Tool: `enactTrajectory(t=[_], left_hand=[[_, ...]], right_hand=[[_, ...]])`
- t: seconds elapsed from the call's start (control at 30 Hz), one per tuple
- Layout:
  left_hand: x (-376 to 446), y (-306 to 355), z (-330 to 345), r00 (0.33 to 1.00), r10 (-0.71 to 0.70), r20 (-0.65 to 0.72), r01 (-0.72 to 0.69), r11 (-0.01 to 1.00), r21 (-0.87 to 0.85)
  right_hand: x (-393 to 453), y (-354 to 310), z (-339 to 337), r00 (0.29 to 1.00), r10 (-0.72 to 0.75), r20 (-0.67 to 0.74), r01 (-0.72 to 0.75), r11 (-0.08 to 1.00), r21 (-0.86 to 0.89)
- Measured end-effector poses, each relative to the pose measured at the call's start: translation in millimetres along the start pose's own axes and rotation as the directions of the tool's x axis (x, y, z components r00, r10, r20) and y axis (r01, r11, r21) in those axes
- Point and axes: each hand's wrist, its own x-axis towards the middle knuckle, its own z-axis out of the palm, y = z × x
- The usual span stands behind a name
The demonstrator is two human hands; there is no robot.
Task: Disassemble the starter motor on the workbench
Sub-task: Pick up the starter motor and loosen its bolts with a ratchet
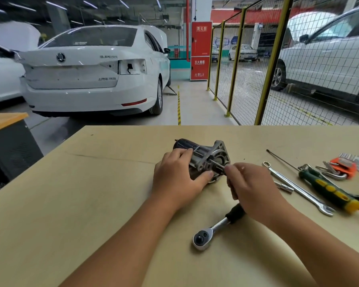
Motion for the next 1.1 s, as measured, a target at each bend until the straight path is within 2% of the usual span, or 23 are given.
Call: enactTrajectory(t=[0.03,0.13,0.23,0.27,0.3,0.33,0.37,0.4,0.43,0.47,0.5,0.53,0.57,0.6,0.67,0.73,0.8,0.9,0.97,1.03,1.1], left_hand=[[0,0,0,1.000,-0.002,-0.002,0.002,1.000,-0.001],[1,-2,2,1.000,-0.005,-0.001,0.005,1.000,-0.010],[1,-3,3,1.000,-0.008,-0.003,0.008,1.000,-0.019],[1,-2,3,1.000,-0.009,-0.001,0.009,1.000,-0.016],[1,-2,2,1.000,-0.010,0.002,0.010,1.000,-0.014],[2,-2,2,1.000,-0.013,0.003,0.013,1.000,-0.013],[2,-2,1,1.000,-0.019,0.003,0.020,1.000,-0.015],[2,-1,0,1.000,-0.026,0.002,0.026,1.000,-0.017],[3,-1,-1,1.000,-0.031,0.002,0.031,0.999,-0.016],[3,-1,-1,0.999,-0.033,0.004,0.034,0.999,-0.015],[4,-1,-1,0.999,-0.034,0.010,0.034,0.999,-0.012],[4,-1,-1,0.999,-0.036,0.017,0.036,0.999,-0.009],[5,-2,-1,0.999,-0.042,0.023,0.043,0.999,-0.006],[6,-2,0,0.998,-0.051,0.028,0.052,0.999,-0.008],[5,-2,0,0.997,-0.066,0.029,0.067,0.997,-0.030],[6,-1,-1,0.997,-0.074,0.033,0.076,0.996,-0.048],[6,-1,-2,0.996,-0.074,0.046,0.076,0.996,-0.045],[5,-2,-2,0.997,-0.054,0.057,0.054,0.998,-0.013],[3,0,-2,1.000,-0.015,-0.001,0.015,1.000,0.012],[1,7,-3,0.975,0.163,-0.153,-0.159,0.987,0.040],[0,15,0,0.866,0.413,-0.282,-0.412,0.909,0.067]], right_hand=[[0,2,-2,0.999,-0.054,-0.008,0.052,0.992,-0.116],[0,4,-7,0.996,-0.088,0.000,0.086,0.983,-0.161],[1,-1,-7,0.995,-0.096,0.002,0.093,0.955,-0.283],[1,-5,-6,0.998,-0.066,0.012,0.067,0.964,-0.259],[1,-8,-6,1.000,0.008,0.028,-0.003,0.986,-0.168],[1,-11,-6,0.989,0.132,0.066,-0.133,0.991,0.013],[1,-14,-7,0.949,0.275,0.155,-0.305,0.925,0.226],[2,-18,-8,0.885,0.381,0.268,-0.461,0.798,0.387],[2,-20,-9,0.836,0.426,0.345,-0.547,0.693,0.469],[2,-21,-10,0.825,0.429,0.368,-0.564,0.669,0.483],[3,-19,-11,0.848,0.408,0.339,-0.527,0.726,0.442],[2,-18,-12,0.898,0.349,0.269,-0.424,0.852,0.309],[1,-17,-11,0.949,0.251,0.191,-0.270,0.960,0.076],[1,-16,-11,0.981,0.135,0.138,-0.106,0.975,-0.196],[1,-16,-11,0.993,-0.022,0.114,0.083,0.823,-0.562],[3,-17,-11,0.989,-0.117,0.087,0.142,0.655,-0.743],[4,-19,-11,0.984,-0.155,0.082,0.158,0.578,-0.801],[2,-19,-9,0.983,-0.165,0.080,0.162,0.576,-0.801],[3,-16,-8,0.976,-0.204,0.073,0.177,0.556,-0.812],[5,-13,-9,0.969,-0.240,0.058,0.181,0.529,-0.829],[5,-8,-9,0.971,-0.228,0.069,0.176,0.492,-0.853]])
